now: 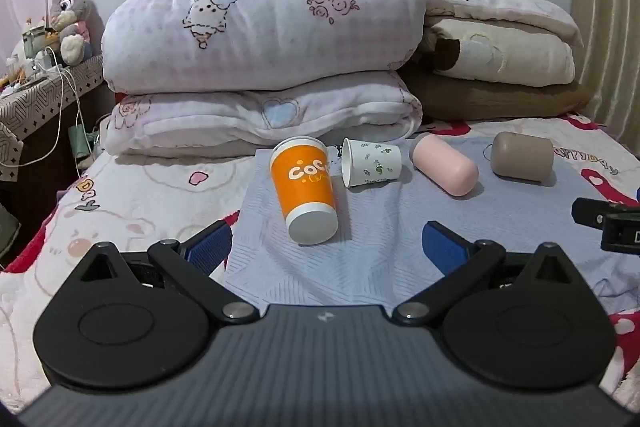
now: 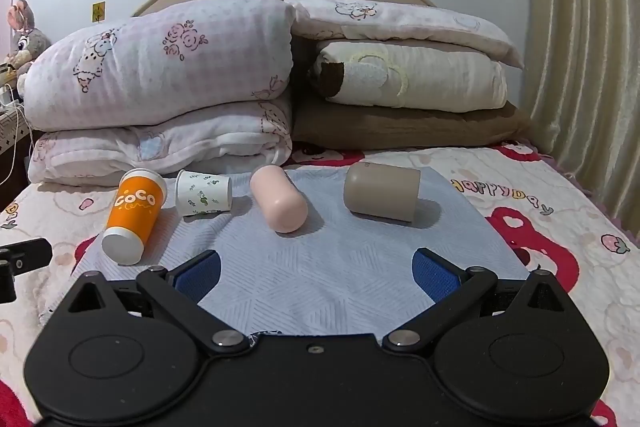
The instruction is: Flip cup upright
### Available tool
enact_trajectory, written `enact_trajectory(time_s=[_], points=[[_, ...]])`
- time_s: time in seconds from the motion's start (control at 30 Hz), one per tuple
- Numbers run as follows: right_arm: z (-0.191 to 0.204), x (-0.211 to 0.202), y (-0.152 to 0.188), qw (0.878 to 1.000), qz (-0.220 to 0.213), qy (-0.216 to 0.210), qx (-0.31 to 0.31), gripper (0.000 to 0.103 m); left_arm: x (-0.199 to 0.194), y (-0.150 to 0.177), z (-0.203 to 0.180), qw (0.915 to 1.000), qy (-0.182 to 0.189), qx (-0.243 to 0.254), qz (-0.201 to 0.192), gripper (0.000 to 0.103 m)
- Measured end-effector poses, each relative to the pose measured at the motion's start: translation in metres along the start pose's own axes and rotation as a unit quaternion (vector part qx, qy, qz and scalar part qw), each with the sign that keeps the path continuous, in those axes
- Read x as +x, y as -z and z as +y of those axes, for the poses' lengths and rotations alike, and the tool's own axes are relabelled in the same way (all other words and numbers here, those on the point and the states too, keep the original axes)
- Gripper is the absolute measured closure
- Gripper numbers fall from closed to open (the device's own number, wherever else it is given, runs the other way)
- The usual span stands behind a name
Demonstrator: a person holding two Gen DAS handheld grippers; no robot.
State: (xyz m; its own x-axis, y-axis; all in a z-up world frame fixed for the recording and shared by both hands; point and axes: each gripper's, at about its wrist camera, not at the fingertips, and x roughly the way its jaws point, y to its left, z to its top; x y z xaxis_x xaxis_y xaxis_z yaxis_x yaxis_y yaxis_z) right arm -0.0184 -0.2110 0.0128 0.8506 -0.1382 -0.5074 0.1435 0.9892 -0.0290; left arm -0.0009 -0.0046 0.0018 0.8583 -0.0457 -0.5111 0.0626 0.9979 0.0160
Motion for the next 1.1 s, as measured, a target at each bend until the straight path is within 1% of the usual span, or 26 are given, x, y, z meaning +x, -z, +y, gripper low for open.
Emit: enact_trajectory(time_s=[0.17, 0.37, 0.6, 0.63, 1.1], points=[[0.0, 0.001, 0.0, 1.0, 0.005, 0.002, -0.001, 0.0, 0.005, 0.0, -0.002, 0.9999, 0.002, -0.007, 0.009, 0.0], [0.006, 0.003, -0.006, 1.0, 0.012, 0.001, -0.004, 0.0, 0.005, 0.003, 0.008, 0.9996, 0.004, -0.022, 0.015, 0.0], [0.003, -0.001, -0.003, 1.0, 0.011, -0.001, -0.005, 0.0, 0.005, 0.002, 0.009, 0.9996, 0.002, -0.023, 0.016, 0.0], [0.009, 0.001, -0.004, 1.0, 0.013, 0.002, -0.005, 0.0, 0.005, 0.002, 0.009, 0.9996, 0.002, -0.023, 0.016, 0.0], [0.01, 0.0, -0.006, 1.0, 0.008, -0.001, -0.007, 0.0, 0.006, -0.001, 0.014, 0.9993, 0.003, -0.033, 0.02, 0.0]])
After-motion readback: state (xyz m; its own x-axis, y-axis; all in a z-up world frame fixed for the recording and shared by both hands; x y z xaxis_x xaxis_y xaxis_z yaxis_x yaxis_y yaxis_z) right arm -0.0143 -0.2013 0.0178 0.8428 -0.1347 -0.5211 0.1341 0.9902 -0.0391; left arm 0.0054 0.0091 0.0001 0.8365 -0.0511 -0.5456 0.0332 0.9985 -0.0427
